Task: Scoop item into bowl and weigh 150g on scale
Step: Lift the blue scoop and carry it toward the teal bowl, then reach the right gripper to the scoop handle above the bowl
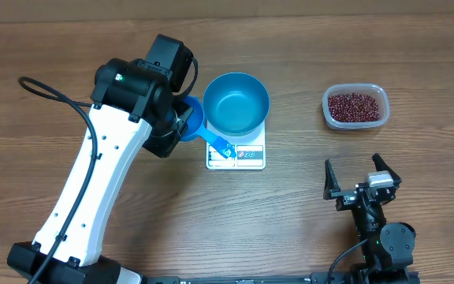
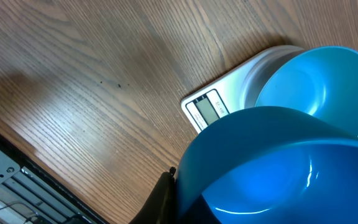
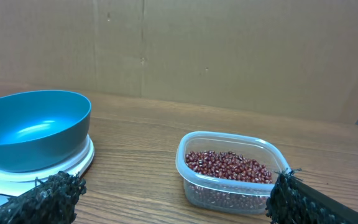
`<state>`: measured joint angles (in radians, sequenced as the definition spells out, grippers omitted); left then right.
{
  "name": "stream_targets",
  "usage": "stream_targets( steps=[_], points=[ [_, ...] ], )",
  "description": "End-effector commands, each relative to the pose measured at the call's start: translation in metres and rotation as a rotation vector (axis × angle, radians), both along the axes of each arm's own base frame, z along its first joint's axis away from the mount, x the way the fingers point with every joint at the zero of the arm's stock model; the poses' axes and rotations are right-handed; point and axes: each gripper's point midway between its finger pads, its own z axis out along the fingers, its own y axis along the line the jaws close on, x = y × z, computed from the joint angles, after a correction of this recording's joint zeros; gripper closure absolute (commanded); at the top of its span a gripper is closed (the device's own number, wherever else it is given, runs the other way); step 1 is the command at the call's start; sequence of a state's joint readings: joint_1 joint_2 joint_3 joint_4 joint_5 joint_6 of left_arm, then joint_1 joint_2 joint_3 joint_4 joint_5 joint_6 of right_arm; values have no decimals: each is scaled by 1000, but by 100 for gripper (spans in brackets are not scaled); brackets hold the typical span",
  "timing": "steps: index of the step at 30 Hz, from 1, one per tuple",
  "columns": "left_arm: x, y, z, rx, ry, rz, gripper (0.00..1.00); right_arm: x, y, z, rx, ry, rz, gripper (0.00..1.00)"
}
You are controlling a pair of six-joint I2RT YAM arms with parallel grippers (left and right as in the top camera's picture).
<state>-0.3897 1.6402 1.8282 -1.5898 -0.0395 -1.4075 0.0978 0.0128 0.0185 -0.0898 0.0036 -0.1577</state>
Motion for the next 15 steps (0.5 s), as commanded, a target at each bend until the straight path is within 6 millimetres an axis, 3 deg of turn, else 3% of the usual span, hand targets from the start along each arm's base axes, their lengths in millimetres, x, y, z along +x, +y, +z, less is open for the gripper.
stream_targets(
  steps=[1, 8, 14, 15],
  points=[
    [3, 2, 11, 3, -44, 15, 96, 0, 0, -2, -7, -5, 1, 0],
    [3, 2, 11, 1, -43, 15, 96, 0, 0, 6, 27, -34, 1, 0],
    [3, 1, 11, 1, -44, 15, 96, -6, -1, 47, 240, -103, 9, 0],
    [3, 1, 11, 1, -44, 15, 96, -12, -1, 65, 306, -117, 14, 0]
  ],
)
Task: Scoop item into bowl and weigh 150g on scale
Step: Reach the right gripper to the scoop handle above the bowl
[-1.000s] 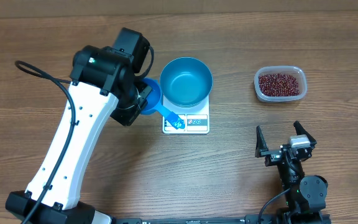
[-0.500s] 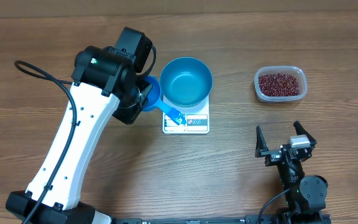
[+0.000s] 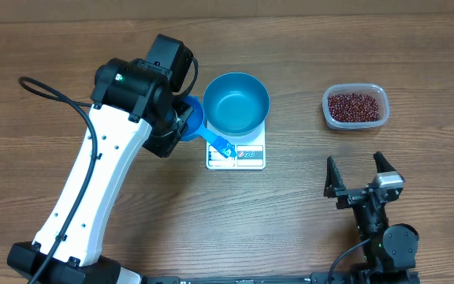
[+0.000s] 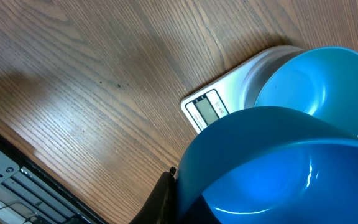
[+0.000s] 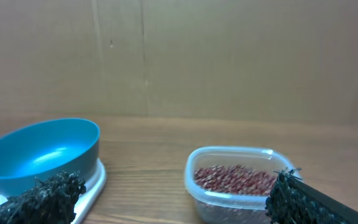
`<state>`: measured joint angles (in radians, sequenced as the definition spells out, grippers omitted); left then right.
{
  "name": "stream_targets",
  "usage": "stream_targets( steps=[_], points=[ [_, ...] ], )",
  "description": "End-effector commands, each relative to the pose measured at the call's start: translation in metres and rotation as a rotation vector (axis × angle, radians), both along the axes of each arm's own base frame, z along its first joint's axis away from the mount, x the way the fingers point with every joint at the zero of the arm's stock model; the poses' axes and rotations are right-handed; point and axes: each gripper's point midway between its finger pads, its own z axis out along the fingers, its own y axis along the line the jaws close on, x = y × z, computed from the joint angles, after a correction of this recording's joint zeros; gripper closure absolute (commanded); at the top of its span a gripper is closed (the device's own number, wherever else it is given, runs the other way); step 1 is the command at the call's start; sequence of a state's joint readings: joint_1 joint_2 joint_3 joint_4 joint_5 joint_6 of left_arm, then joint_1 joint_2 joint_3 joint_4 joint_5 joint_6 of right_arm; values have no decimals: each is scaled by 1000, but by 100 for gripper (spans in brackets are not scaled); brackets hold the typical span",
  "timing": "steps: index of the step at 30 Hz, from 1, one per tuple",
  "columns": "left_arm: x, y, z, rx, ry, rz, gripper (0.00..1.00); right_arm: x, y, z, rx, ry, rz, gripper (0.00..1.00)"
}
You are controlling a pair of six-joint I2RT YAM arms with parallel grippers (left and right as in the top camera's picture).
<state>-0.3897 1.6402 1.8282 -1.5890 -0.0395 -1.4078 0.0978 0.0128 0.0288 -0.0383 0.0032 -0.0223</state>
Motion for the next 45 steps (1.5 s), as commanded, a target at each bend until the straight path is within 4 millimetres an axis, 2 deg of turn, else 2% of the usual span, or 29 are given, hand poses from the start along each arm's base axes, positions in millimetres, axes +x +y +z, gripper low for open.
stream_targets(
  steps=[1, 10, 13, 16, 21, 23, 26, 28, 33, 35, 39, 45],
  points=[
    [3, 2, 11, 1, -42, 14, 96, -14, -2, 56, 186, -77, 15, 0],
    [3, 2, 11, 1, -43, 15, 96, -54, -6, 148, 246, -85, 21, 0],
    [3, 1, 11, 0, -42, 21, 96, -61, -6, 168, 303, -34, 21, 0],
    [3, 2, 11, -5, -42, 46, 96, -59, -5, 179, 382, 63, 13, 0],
    [2, 1, 11, -16, -40, 97, 96, -41, 18, 173, 455, 291, 92, 0],
    [2, 1, 11, -19, -39, 115, 96, -31, 34, 166, 457, 389, 159, 0],
    [2, 1, 11, -23, -38, 136, 96, -14, 71, 155, 482, 531, 352, 0],
    [2, 1, 11, -24, -38, 139, 96, -5, 87, 150, 497, 588, 446, 0],
    [2, 2, 10, -30, -32, 178, 96, 18, 107, 127, 543, 719, 540, 0],
    [2, 1, 10, -41, -29, 217, 96, 29, 115, 119, 626, 792, 564, 0],
    [0, -3, 10, -74, -15, 272, 96, 43, 130, 115, 752, 881, 632, 0],
    [-2, -13, 10, -142, 14, 342, 96, 62, 147, 122, 890, 941, 755, 0]
  ],
)
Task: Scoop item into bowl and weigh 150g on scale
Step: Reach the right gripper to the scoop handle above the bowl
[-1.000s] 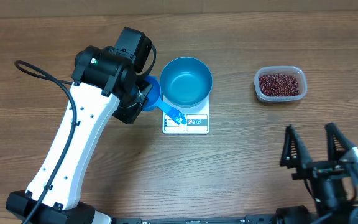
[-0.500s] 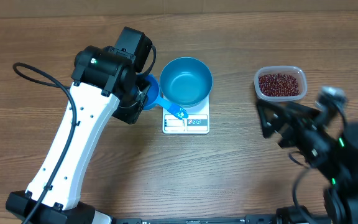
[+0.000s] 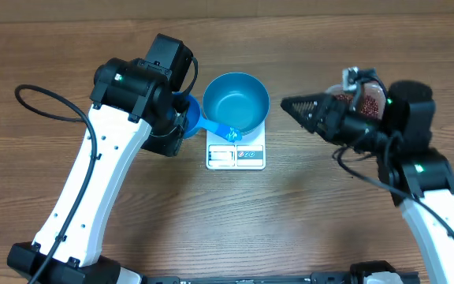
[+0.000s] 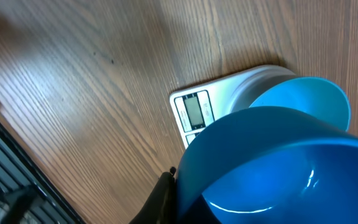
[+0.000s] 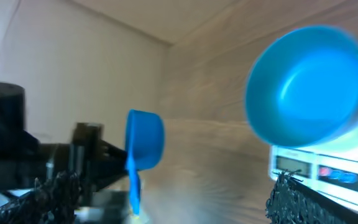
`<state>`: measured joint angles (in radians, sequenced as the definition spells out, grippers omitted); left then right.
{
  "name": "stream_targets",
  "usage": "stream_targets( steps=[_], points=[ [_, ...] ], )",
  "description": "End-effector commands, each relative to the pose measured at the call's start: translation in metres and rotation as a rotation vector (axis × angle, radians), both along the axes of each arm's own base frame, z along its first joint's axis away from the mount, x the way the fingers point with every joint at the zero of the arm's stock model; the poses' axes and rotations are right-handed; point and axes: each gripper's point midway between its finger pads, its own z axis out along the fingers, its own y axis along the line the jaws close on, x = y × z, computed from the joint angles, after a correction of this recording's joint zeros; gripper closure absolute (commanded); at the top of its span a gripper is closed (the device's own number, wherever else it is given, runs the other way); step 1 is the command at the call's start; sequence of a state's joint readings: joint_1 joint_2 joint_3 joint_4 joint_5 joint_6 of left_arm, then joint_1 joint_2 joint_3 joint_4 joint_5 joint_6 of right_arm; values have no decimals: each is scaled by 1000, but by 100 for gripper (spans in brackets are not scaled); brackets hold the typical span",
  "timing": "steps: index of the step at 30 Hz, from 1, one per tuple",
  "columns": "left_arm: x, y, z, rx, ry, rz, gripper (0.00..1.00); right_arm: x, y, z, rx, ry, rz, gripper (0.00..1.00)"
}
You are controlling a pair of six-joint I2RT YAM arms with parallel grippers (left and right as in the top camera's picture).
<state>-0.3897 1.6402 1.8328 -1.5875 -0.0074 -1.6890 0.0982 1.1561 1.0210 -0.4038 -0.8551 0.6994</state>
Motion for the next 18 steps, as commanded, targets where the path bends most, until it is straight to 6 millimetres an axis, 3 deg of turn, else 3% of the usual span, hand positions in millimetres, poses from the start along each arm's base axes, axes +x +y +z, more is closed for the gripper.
stream_targets(
  steps=[1, 18],
  points=[
    [-1, -9, 9, -71, -8, 78, 96, -4, 12, 15, 132, 97, 70, 0],
    [18, -40, 19, -252, -50, 147, 96, -5, 35, 37, 221, 114, 93, 0]
  ],
)
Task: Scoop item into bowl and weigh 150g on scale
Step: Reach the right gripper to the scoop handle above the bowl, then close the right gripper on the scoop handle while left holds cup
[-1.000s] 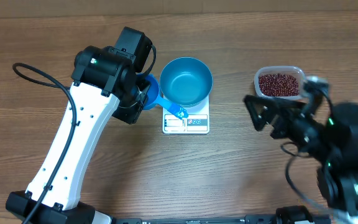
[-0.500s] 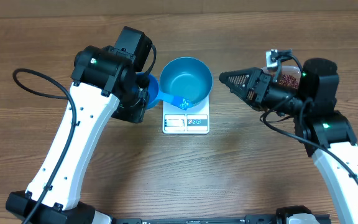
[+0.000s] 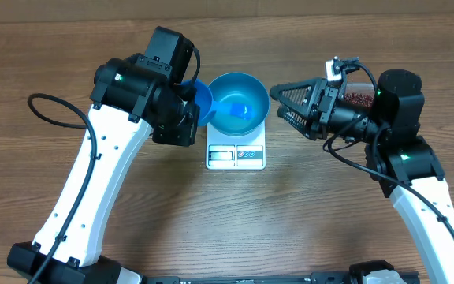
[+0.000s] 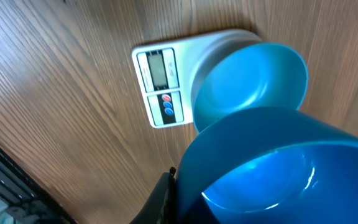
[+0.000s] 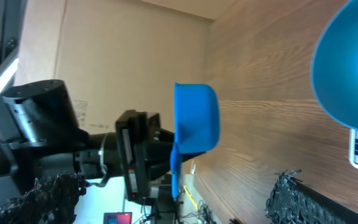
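My left gripper (image 3: pixel 189 106) is shut on the blue scoop (image 3: pixel 202 102). The scoop is empty and sits against the left rim of the empty blue bowl (image 3: pixel 239 101), its handle reaching over the bowl. The bowl stands on the white scale (image 3: pixel 236 155). In the left wrist view the scoop's cup (image 4: pixel 278 168) fills the foreground, above the bowl (image 4: pixel 247 81) and the scale (image 4: pixel 160 81). Just right of the bowl, my right gripper (image 3: pixel 278 106) is open and points at it. Its view shows the scoop (image 5: pixel 196 118) ahead. The container of red beans (image 3: pixel 359 96) is partly hidden behind the right arm.
A black cable (image 3: pixel 42 106) loops over the table left of the left arm. The right arm (image 3: pixel 416 181) runs from the front right corner up to the bean container.
The left arm has turned and carried the scoop from beside the scale up to the bowl's left rim, handle now over the bowl. The open right gripper has moved a little nearer the bowl.
At first the right arm rested open near the front right edge, while my left gripper held the scoop beside the scale. Later the right arm stood raised right of the bowl, in front of the beans. Now the scoop is at the bowl's rim.
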`<state>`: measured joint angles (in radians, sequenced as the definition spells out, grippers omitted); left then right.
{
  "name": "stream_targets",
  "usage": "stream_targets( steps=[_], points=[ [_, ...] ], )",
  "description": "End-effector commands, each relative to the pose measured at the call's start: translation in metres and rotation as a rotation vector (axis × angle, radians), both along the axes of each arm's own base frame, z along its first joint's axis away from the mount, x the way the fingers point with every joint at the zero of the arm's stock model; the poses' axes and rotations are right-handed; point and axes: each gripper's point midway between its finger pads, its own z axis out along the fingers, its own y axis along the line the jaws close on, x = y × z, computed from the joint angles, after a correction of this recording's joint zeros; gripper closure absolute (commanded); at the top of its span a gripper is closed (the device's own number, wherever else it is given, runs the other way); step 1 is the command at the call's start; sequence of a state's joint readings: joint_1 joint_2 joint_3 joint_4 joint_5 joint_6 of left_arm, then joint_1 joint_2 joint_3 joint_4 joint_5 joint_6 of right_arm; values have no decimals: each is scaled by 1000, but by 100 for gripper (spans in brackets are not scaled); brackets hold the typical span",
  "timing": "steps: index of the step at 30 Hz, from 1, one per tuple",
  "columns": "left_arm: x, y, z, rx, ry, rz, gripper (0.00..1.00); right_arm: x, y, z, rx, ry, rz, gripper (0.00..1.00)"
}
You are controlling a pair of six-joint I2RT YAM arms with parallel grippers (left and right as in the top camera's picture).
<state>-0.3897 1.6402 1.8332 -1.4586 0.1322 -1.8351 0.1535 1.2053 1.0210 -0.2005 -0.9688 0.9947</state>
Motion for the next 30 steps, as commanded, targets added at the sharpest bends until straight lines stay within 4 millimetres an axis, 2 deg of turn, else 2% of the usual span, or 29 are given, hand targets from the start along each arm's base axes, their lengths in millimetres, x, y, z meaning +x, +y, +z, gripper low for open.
stream_targets(
  steps=[1, 9, 14, 18, 19, 22, 30],
  points=[
    [-2, -7, 10, -55, 1, 40, 96, -2, 6, 14, 28, 5, -1, 0],
    [0, -11, 5, -68, 22, 41, 96, -7, 27, 14, 16, -7, 2, 1],
    [-1, -20, 0, -74, 45, 21, 96, -8, 41, 11, -6, -14, -16, 5],
    [-3, -24, -2, -74, 49, 10, 96, -8, 43, 11, -11, -17, -24, 11],
    [-3, -24, -2, -73, 51, 9, 96, -8, 43, 11, -12, -16, -24, 17],
    [-3, -24, -2, -73, 51, 9, 96, -8, 43, 11, -12, -18, -24, 25],
    [-2, -25, -2, -74, 49, 7, 96, -9, 44, 11, -13, -19, -20, 27]
  ],
)
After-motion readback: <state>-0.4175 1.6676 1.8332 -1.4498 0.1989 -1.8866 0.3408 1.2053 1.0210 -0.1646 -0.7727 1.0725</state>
